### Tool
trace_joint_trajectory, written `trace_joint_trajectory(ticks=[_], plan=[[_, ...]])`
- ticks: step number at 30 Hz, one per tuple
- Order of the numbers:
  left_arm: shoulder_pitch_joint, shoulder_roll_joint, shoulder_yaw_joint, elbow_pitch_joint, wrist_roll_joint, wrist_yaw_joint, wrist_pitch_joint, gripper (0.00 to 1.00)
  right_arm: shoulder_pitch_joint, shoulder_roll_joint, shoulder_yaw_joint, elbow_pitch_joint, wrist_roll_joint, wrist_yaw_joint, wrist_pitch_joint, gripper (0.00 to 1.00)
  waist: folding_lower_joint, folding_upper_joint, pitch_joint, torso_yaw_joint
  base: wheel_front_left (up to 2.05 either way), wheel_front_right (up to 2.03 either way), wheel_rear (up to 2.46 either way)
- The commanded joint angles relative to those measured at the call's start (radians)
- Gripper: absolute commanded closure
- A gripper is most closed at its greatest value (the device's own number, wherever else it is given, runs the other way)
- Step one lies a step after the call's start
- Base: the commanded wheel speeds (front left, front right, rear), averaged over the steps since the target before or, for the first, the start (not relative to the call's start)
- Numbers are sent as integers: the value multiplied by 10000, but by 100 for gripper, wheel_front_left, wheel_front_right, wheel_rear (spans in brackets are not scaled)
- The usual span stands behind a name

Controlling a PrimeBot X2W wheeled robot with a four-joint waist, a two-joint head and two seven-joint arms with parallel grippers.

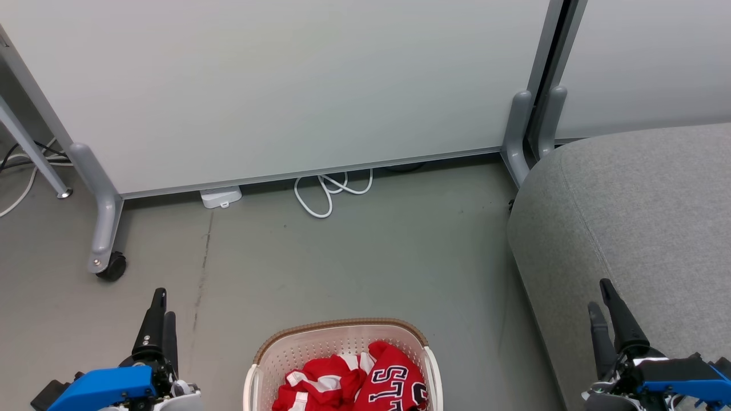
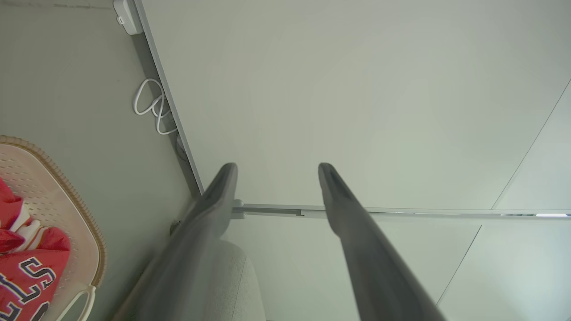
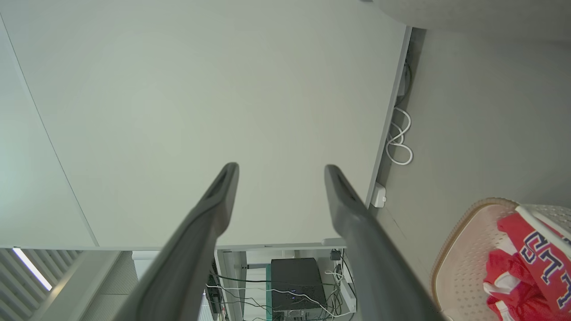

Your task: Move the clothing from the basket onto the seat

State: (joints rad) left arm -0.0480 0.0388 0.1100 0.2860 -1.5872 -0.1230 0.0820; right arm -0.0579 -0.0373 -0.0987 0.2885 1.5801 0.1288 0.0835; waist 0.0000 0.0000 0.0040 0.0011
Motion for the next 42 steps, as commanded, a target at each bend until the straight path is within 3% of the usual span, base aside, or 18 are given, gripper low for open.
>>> trace_joint_trajectory(ticks=[1,11,30,42], plan=[[-308,73,-27,-247,314,-13,-148,0,-238,-41,80,-236,-371,4,-163,0,0,0,2,6,0,0,0],[-380,84,-63,-610,2136,-5,-610,0,-289,-58,321,-522,-2116,7,-626,0,0,0,3,37,0,0,0],[-248,103,-717,-1262,6274,475,-1354,0,-294,-87,685,-1034,-5522,12,-1370,0,0,0,-19,116,0,0,0],[-160,111,-1104,-1306,8221,679,-1726,0,-217,-100,897,-1117,-7205,15,-1745,0,0,0,-67,176,0,0,0]])
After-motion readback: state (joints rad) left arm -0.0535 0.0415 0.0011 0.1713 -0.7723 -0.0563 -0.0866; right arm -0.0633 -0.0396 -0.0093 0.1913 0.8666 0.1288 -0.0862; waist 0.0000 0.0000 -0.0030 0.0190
